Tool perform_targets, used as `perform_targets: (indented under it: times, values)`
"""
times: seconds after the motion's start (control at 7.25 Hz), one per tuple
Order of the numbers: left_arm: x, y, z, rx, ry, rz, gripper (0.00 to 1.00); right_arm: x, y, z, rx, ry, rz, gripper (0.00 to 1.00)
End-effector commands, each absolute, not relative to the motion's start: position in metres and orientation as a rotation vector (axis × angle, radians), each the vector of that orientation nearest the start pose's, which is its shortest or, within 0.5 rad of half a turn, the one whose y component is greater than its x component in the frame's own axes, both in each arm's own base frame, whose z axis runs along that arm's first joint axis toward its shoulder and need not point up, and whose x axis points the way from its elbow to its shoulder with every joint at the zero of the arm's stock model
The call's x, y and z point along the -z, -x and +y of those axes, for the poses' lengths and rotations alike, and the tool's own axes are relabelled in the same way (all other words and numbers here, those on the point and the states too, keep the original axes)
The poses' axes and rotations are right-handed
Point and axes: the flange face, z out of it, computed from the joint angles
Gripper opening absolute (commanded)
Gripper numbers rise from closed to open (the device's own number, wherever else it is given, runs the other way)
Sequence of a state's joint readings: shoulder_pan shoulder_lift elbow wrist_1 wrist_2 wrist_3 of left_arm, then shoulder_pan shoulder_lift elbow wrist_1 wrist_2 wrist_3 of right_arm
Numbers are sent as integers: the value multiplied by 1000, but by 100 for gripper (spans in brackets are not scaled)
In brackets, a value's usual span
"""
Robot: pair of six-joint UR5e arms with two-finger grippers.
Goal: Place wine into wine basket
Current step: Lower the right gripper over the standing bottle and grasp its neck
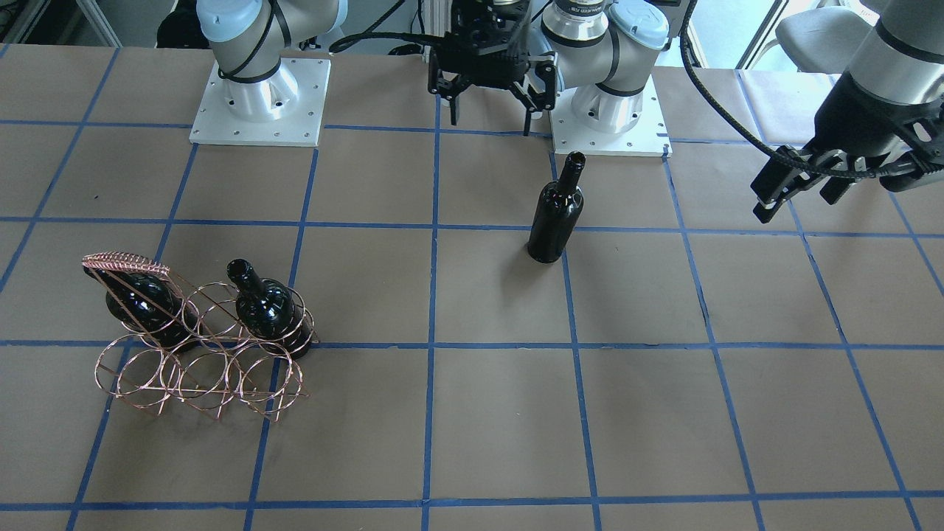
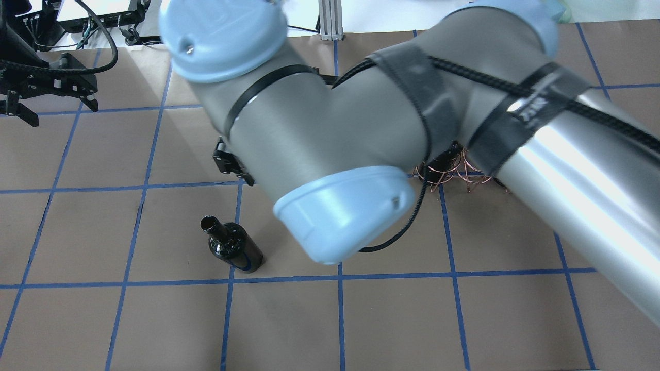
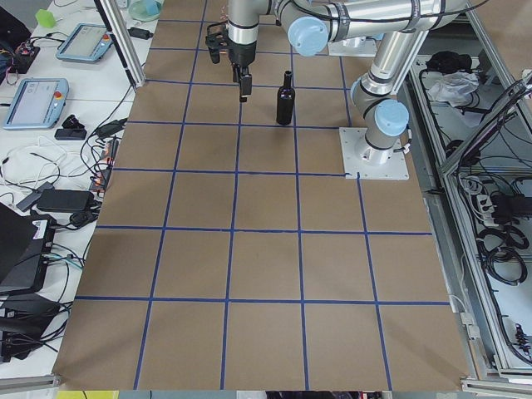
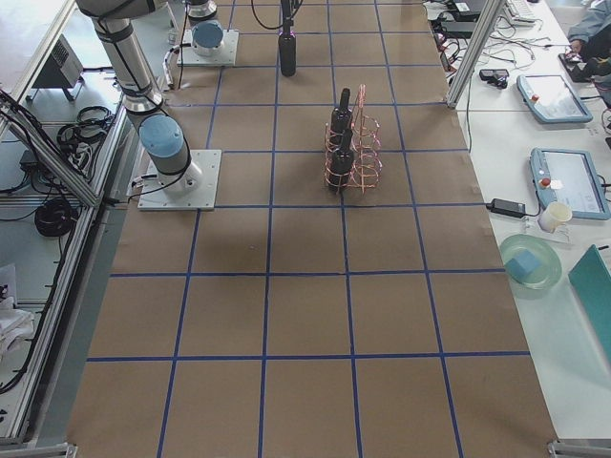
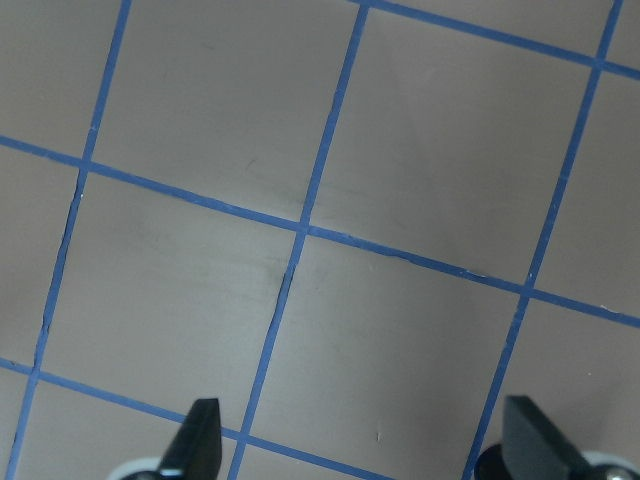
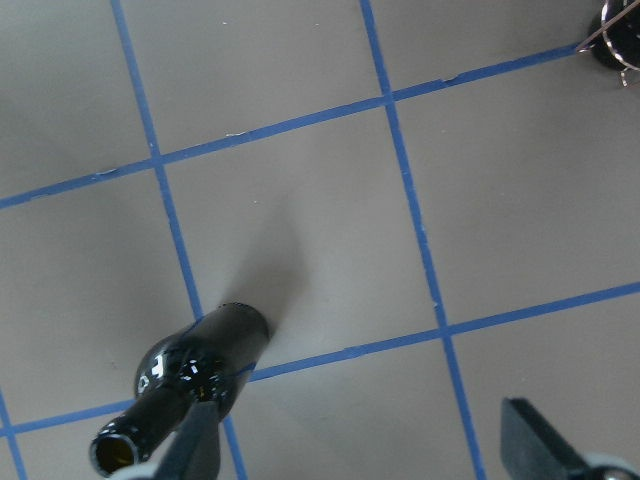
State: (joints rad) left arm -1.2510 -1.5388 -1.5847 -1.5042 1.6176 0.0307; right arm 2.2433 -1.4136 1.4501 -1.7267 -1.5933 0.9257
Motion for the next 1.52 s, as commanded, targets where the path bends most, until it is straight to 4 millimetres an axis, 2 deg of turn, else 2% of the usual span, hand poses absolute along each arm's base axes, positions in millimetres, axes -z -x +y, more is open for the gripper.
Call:
perform_targets:
  times: [0.0,0.14,0.41,0.55,0.83,1.1,1.38]
  values:
    - [-496,-36,-500,45,451,3020,100,-458,-515,-344,186,-451,2976,98]
    - [-492,-37,-501,37,447,3009,100,-454,-522,-339,185,-431,2978,98]
    - [-489,-38,-501,25,453,3008,100,-428,-537,-351,183,-466,2970,98]
    - [-489,-40,-501,25,458,3007,100,-421,-540,-352,182,-463,2974,98]
    - [-486,-62,-498,7,522,3003,100,-408,-544,-356,174,-466,2992,98]
    - [-485,-66,-498,5,535,3006,100,-386,-551,-363,162,-453,3016,98]
    - [-484,-66,-498,-2,531,3000,100,-386,-552,-363,165,-448,3014,97]
